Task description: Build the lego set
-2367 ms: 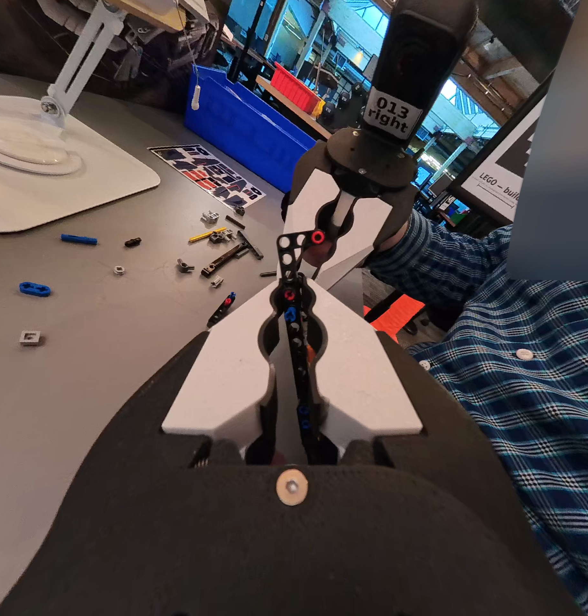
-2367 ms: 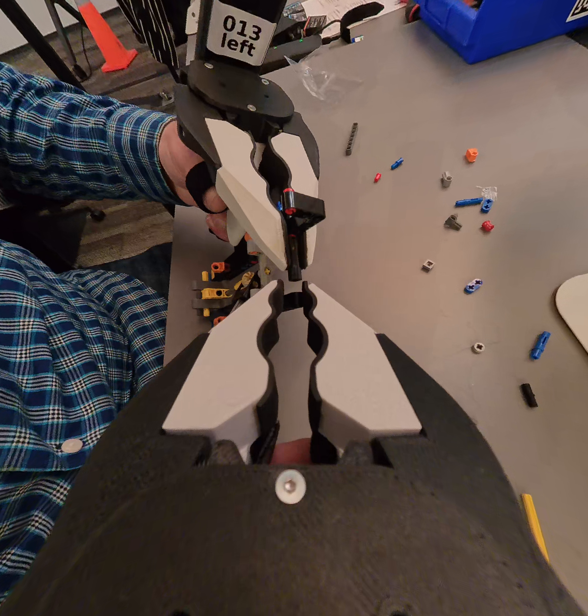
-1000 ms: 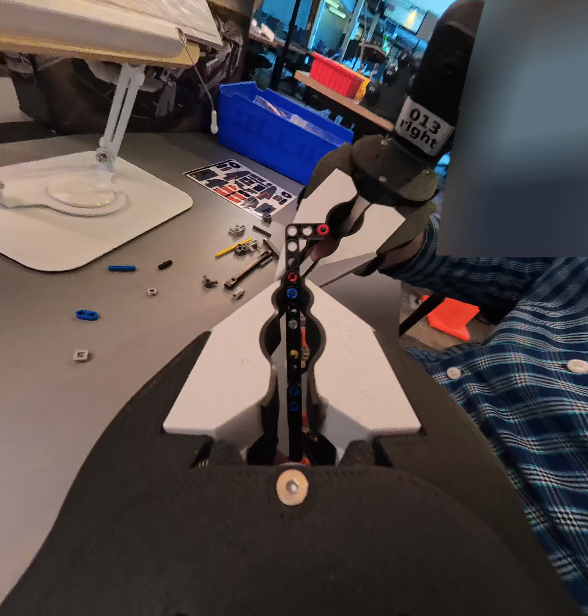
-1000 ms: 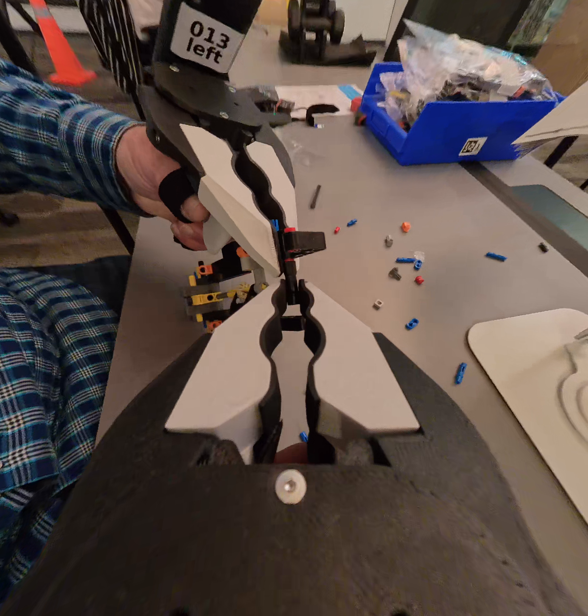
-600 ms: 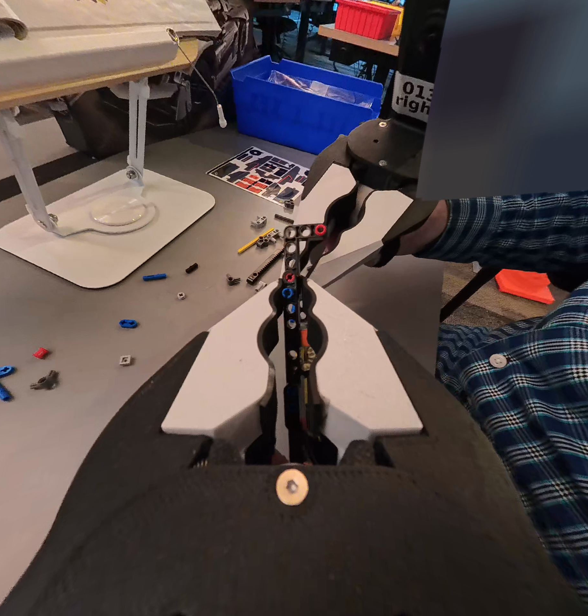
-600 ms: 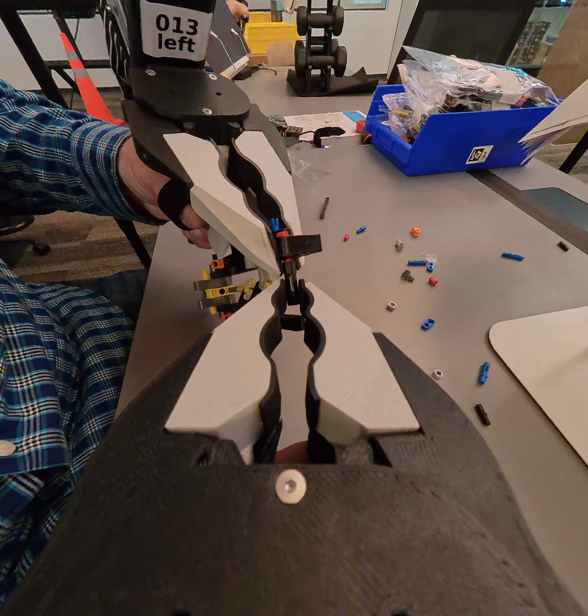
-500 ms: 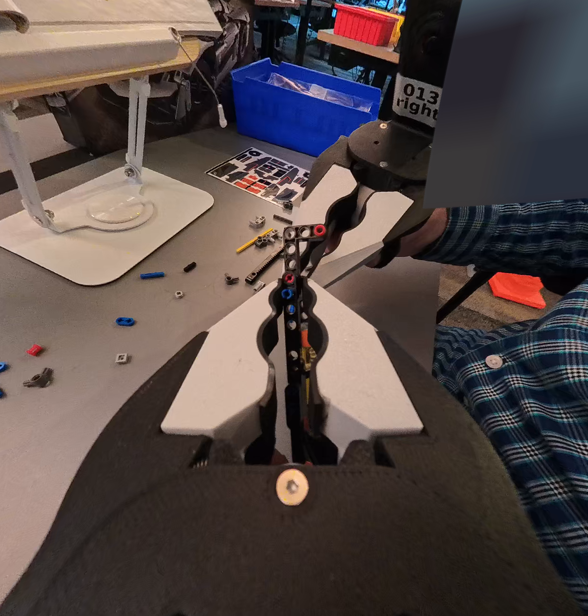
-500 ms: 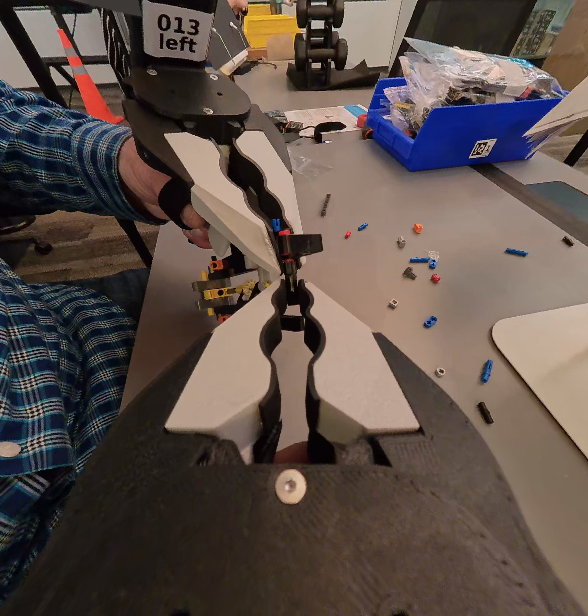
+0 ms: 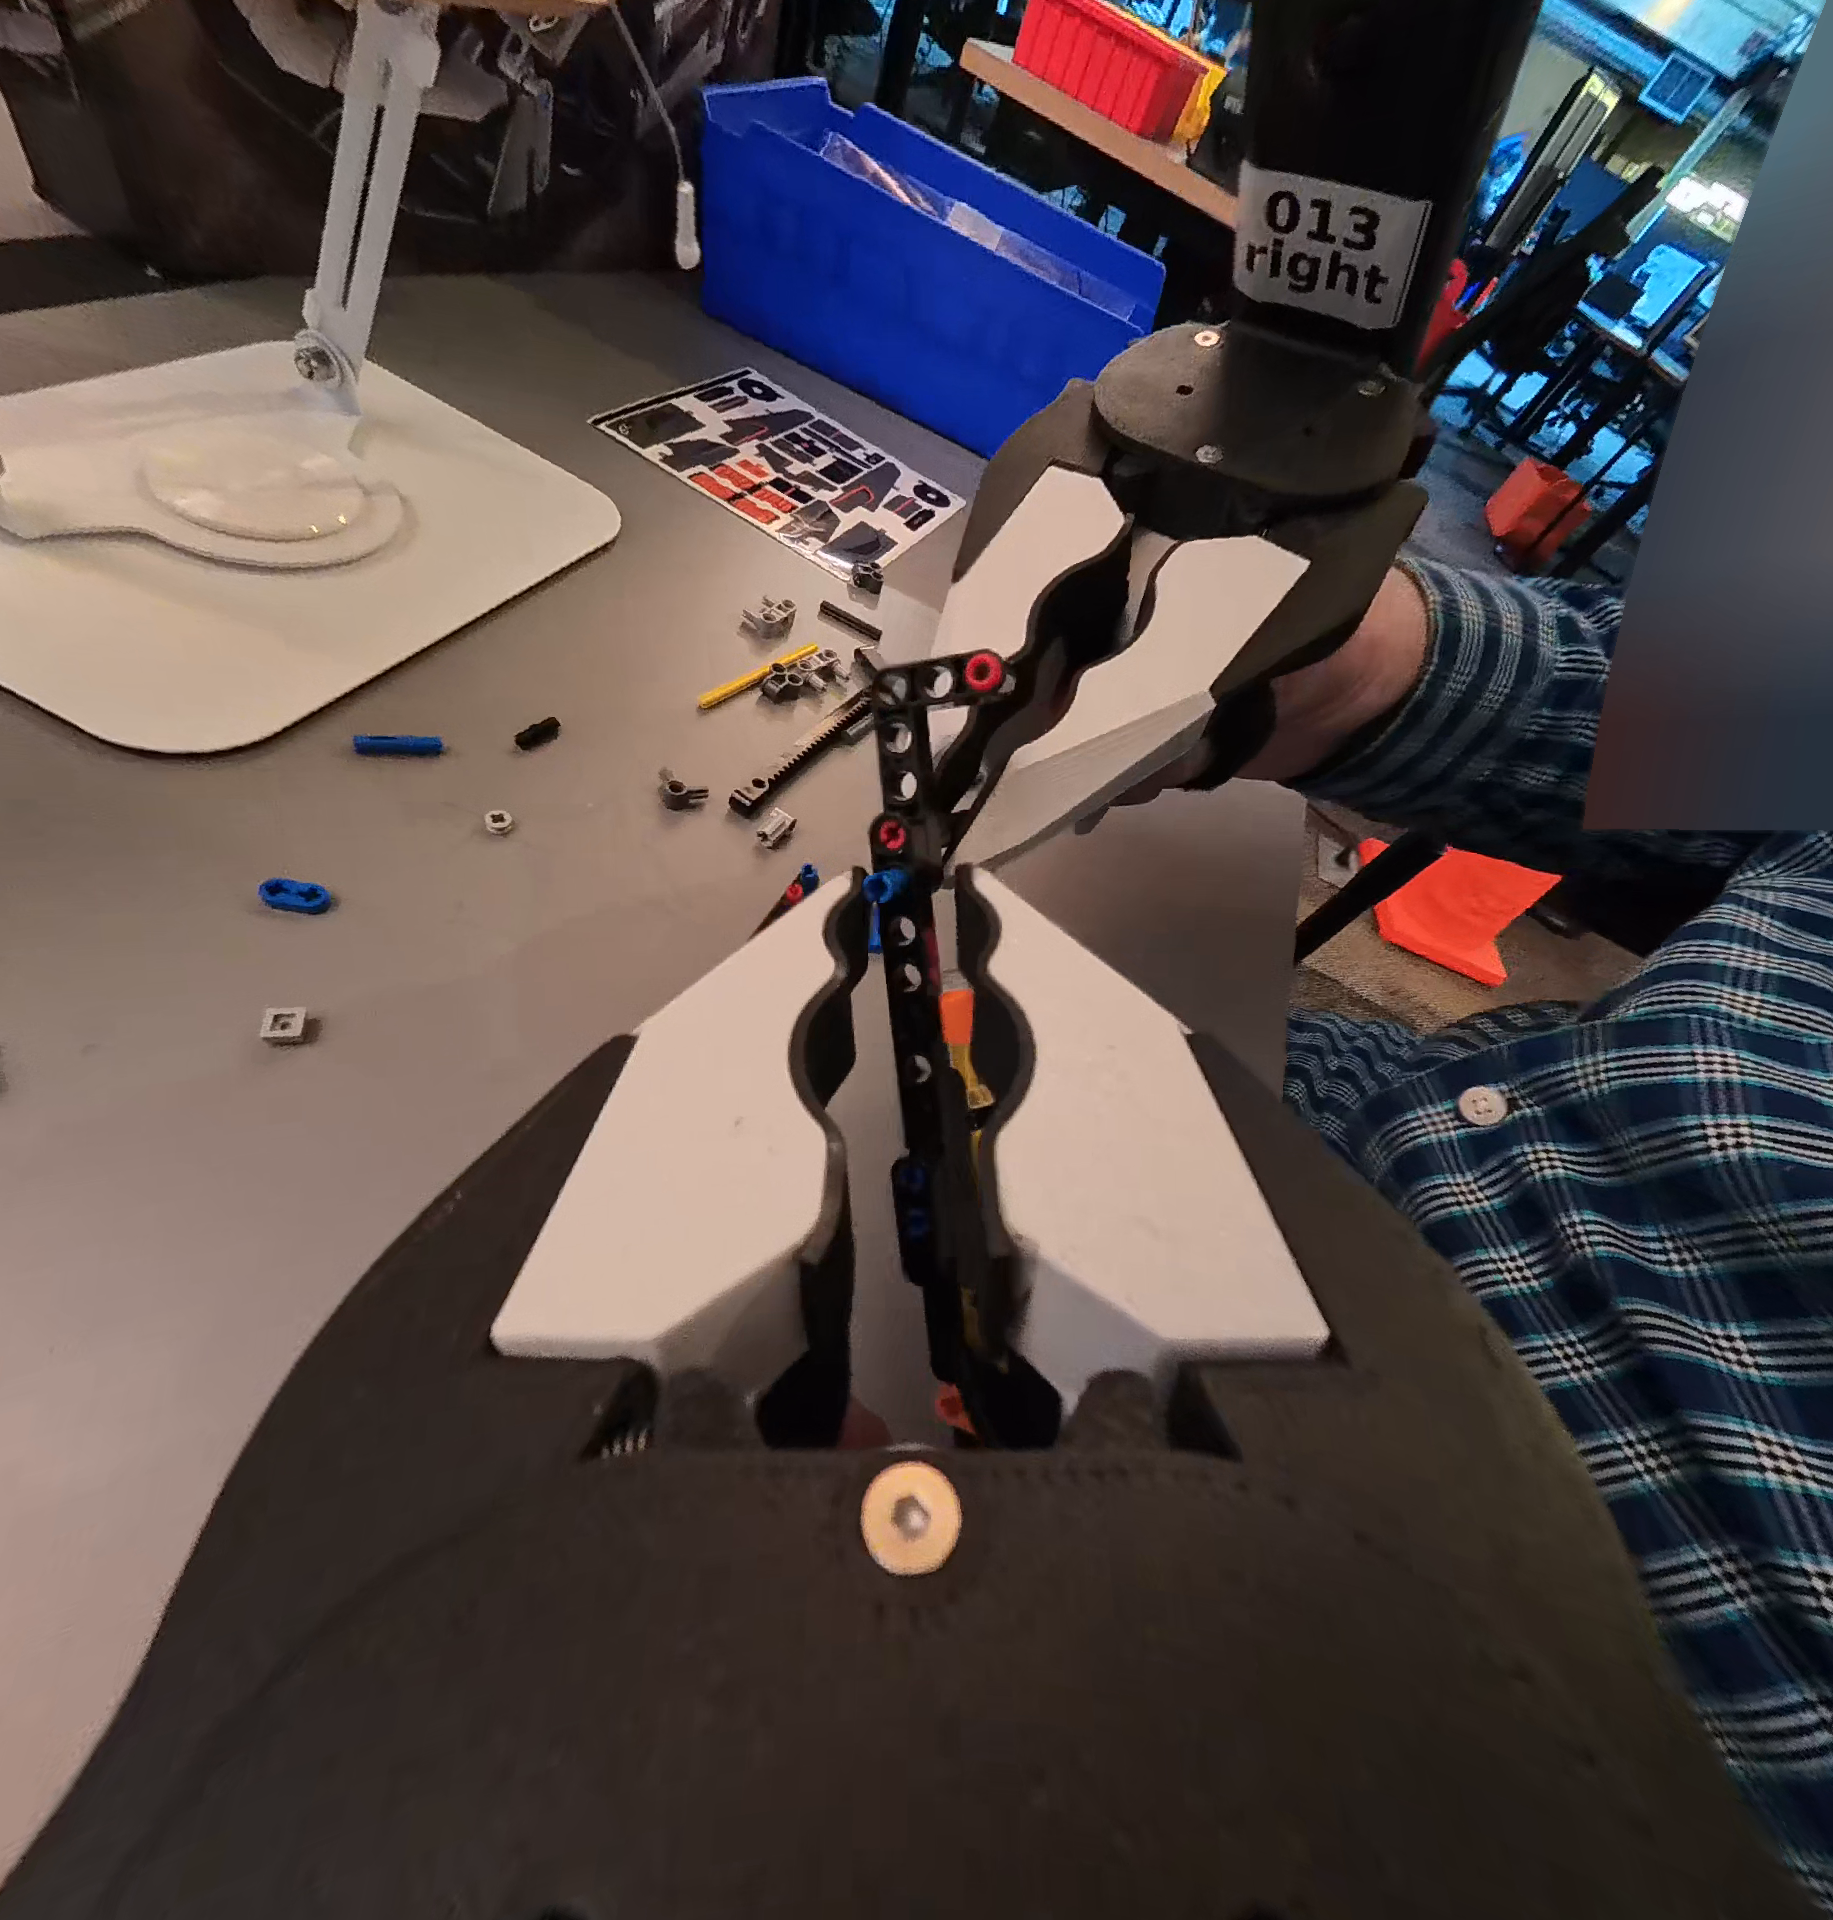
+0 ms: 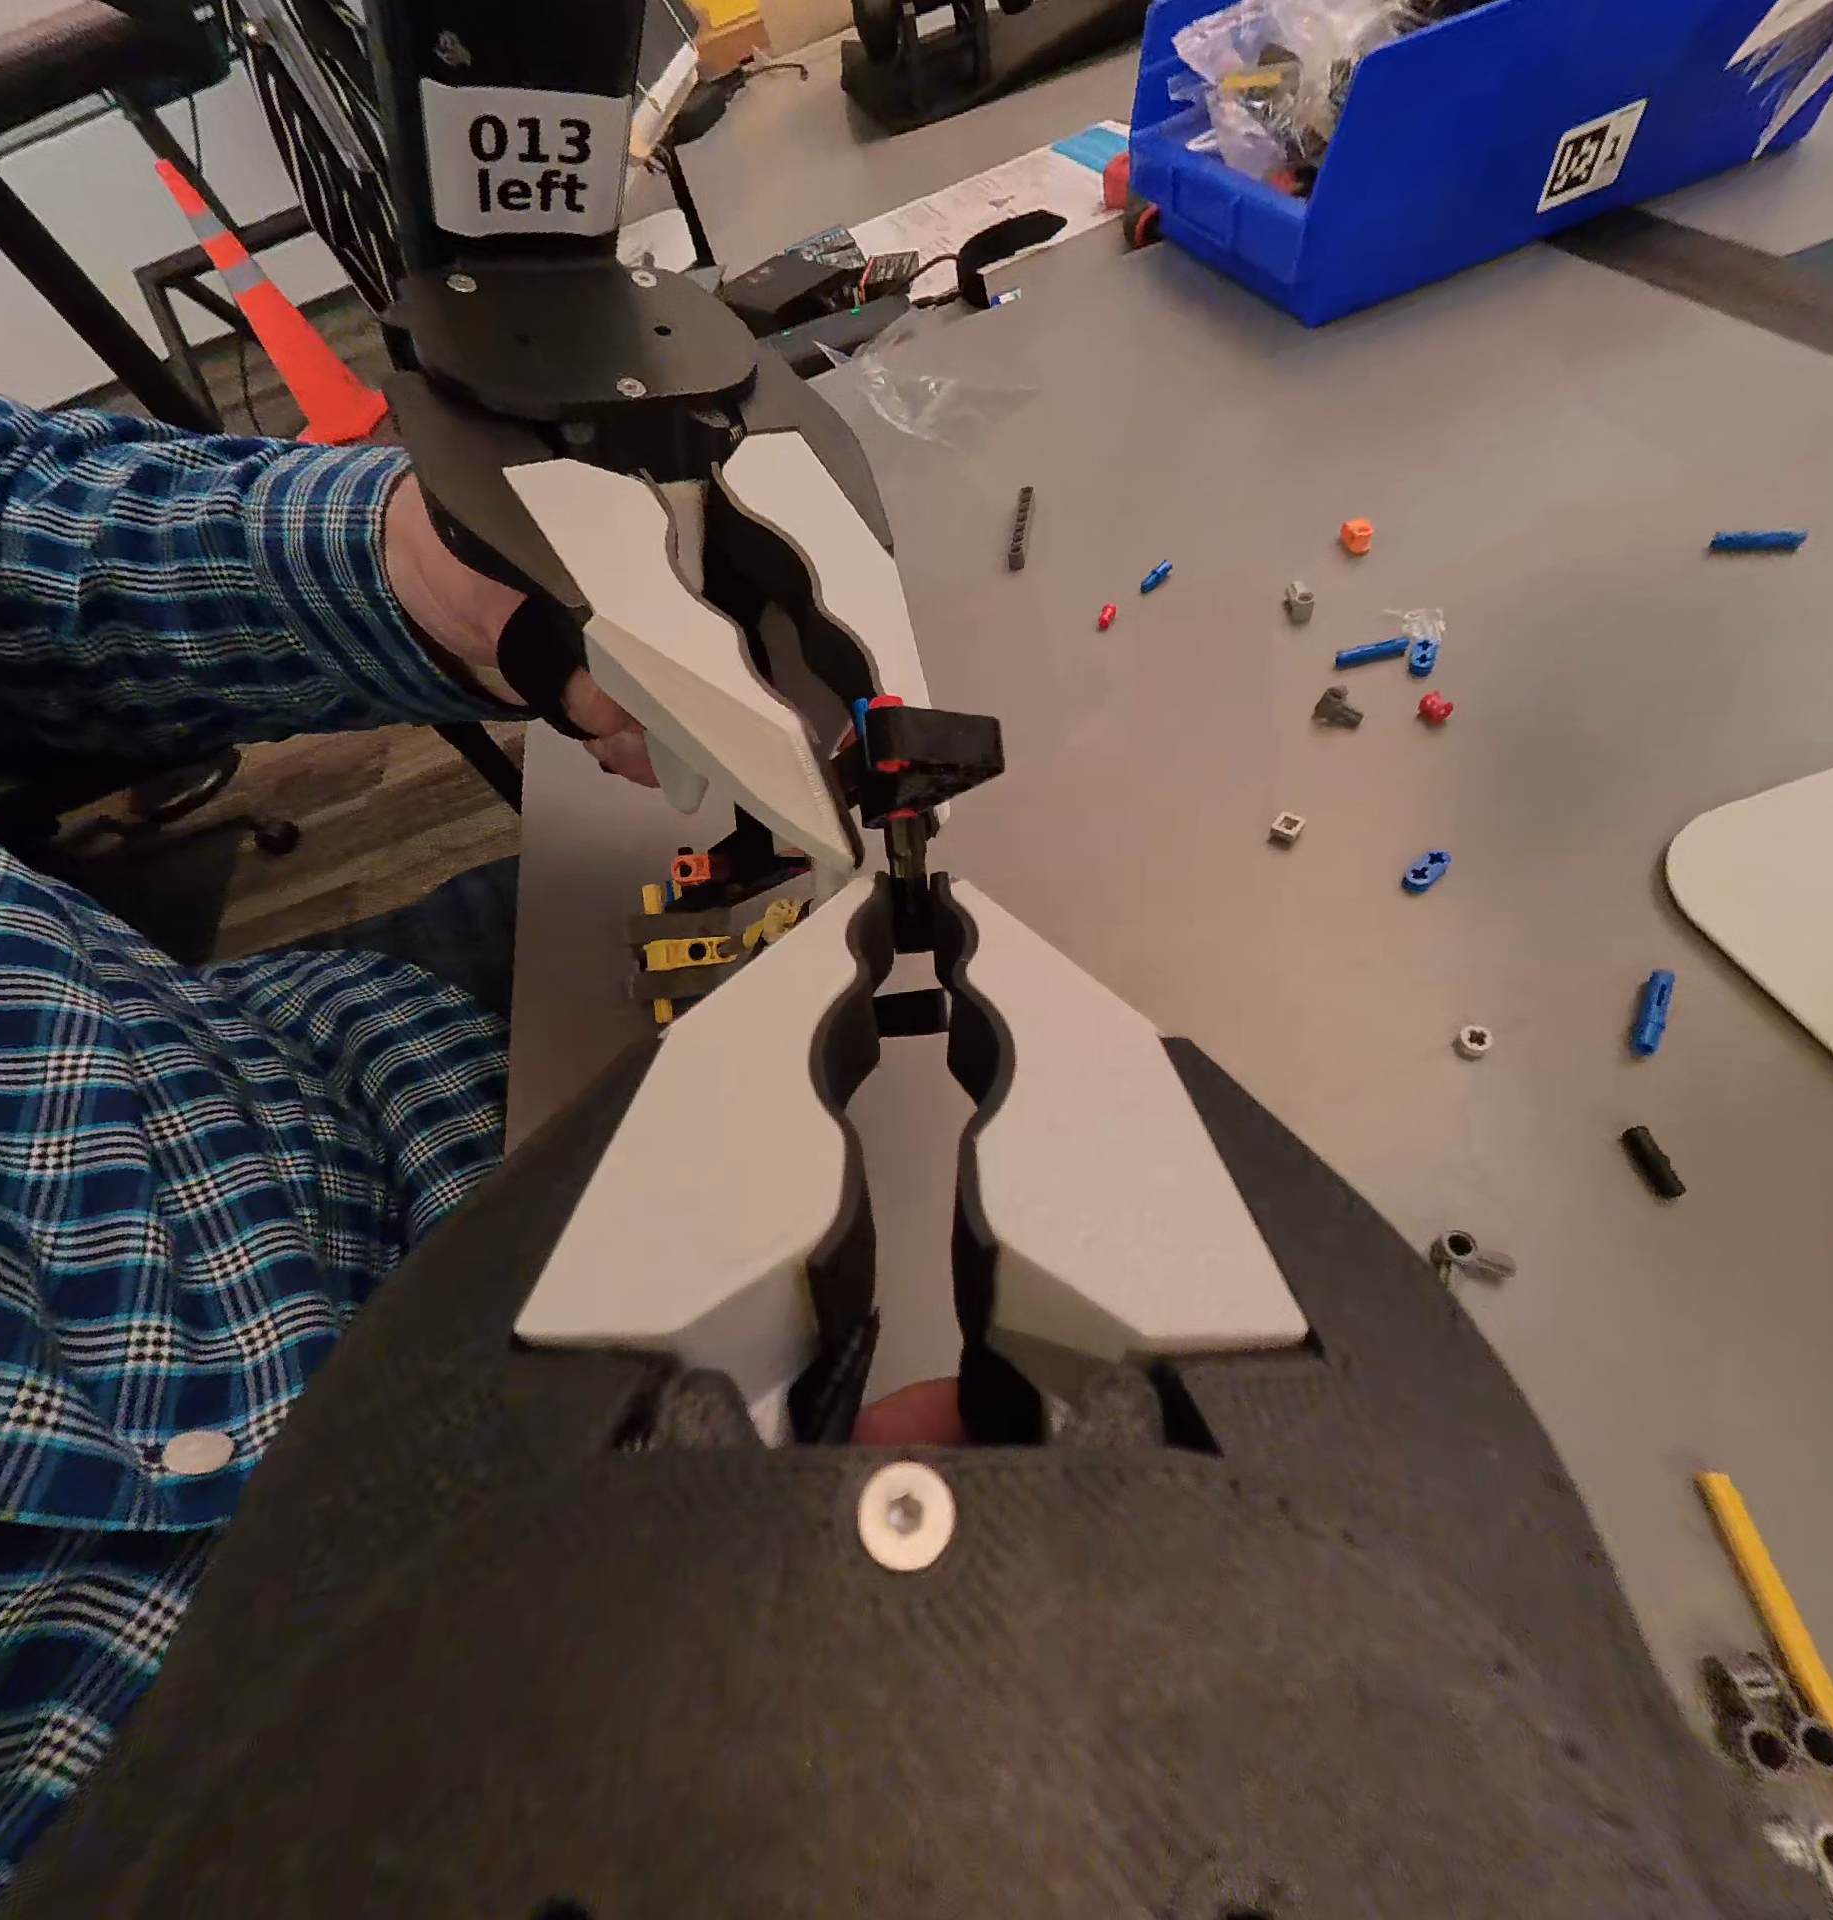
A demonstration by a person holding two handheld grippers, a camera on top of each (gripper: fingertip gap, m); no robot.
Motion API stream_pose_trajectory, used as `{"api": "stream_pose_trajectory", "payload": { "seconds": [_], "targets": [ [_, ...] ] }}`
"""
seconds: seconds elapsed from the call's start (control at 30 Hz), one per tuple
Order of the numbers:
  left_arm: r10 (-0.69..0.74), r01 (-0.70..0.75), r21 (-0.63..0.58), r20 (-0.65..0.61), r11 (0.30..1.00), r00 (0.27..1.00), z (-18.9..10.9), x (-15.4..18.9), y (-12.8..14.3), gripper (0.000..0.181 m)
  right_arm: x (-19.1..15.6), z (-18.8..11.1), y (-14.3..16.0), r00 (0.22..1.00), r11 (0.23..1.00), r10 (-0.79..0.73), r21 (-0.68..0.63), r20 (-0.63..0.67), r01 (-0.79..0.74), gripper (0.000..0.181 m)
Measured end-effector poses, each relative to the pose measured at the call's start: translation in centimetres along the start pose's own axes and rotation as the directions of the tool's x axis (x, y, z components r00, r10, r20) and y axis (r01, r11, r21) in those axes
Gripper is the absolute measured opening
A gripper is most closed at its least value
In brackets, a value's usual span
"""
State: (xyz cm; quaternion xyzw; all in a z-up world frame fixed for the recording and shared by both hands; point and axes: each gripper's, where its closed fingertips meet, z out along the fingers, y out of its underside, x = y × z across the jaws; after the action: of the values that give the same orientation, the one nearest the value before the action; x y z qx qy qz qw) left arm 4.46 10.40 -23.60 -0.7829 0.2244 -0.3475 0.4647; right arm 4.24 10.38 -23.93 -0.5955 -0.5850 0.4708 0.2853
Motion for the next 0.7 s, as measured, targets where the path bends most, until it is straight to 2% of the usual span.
{"api": "stream_pose_trajectory", "payload": {
  "seconds": [0.3,0.7],
  "targets": [
    [-0.097,0.101,0.051,-0.086,0.994,0.992,-0.14,0.17,-0.41,0.008,-0.08,0.20,-0.25,0.996,0.995,-0.083,-0.055,-0.044,0.081,0.004],
    [-0.115,0.122,0.068,-0.093,0.990,0.989,-0.22,-0.01,-0.49,0.005,0.40,0.88,-0.32,0.947,0.949,-0.284,-0.188,-0.148,0.255,0.003]
  ]
}}
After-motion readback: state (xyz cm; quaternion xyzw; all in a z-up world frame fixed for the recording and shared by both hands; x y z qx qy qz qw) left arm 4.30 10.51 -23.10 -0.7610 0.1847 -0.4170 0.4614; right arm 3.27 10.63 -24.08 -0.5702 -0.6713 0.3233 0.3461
